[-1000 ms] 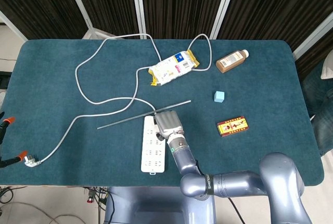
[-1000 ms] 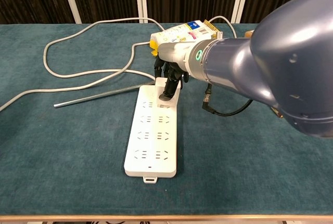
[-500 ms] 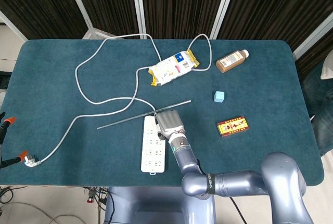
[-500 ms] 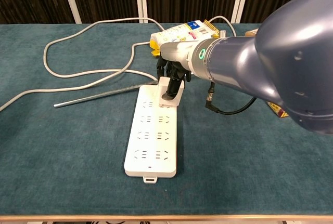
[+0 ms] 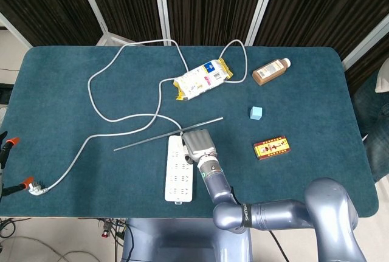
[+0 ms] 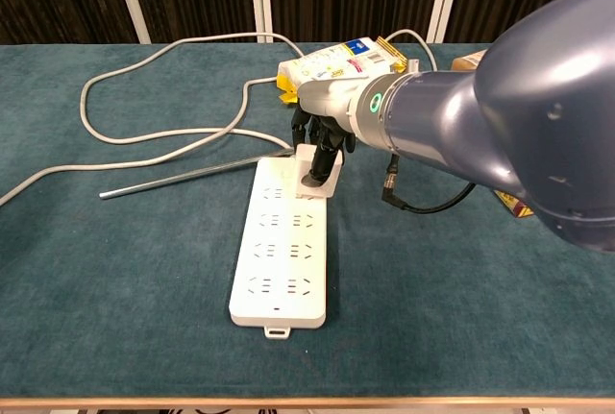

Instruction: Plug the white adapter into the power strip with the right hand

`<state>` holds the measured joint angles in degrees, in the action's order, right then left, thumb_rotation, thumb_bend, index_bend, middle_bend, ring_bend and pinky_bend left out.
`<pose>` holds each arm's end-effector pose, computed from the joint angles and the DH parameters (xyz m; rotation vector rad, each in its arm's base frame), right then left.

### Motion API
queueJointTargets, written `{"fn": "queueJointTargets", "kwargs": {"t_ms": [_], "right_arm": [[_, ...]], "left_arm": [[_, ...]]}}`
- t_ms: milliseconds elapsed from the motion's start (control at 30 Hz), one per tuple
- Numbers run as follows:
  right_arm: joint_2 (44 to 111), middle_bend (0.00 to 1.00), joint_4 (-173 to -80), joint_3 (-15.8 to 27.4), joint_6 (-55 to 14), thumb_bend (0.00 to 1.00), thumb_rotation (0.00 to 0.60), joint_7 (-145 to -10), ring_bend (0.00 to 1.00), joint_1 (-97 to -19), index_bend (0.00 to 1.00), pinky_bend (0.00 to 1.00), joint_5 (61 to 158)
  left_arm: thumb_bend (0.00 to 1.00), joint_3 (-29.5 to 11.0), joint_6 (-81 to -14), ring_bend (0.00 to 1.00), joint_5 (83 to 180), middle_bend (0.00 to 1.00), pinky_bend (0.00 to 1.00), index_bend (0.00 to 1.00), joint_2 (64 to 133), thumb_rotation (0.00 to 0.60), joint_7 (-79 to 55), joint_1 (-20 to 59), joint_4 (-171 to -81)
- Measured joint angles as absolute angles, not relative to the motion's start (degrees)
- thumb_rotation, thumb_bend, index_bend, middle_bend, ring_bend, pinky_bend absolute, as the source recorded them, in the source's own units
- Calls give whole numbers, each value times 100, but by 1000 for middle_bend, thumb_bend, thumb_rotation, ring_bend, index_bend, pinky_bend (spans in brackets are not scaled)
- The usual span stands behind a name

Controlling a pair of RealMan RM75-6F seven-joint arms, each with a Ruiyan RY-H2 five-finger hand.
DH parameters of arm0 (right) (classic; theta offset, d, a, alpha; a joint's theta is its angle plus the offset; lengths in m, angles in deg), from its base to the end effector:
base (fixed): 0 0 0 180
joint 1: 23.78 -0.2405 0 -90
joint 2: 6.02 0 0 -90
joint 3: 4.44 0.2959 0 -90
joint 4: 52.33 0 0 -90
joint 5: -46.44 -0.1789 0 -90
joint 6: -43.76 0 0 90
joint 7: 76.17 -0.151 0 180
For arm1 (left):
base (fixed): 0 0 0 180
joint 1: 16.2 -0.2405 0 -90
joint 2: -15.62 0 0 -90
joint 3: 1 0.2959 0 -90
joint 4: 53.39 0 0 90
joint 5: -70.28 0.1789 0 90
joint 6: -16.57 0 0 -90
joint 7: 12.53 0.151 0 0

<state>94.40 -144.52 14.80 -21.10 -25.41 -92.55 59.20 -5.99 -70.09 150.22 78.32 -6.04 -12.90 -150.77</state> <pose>-0.0321 -0.3870 -0.0559 1.8771 -1.1332 0.6786 -0.3354 0.1840 0.2208 -1.2702 -0.8840 -0.8341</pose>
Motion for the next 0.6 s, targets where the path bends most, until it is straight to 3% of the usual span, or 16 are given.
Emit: {"fn": "queueJointTargets", "kwargs": {"t_ms": [600], "right_arm": [[9534, 517, -14385, 1417, -2052, 502, 600, -2571, 528, -9275, 622, 365, 6000]], "left_arm": [[87, -602, -7005, 0, 15017, 0, 0, 176, 7829, 600, -615, -1287, -15073]]}}
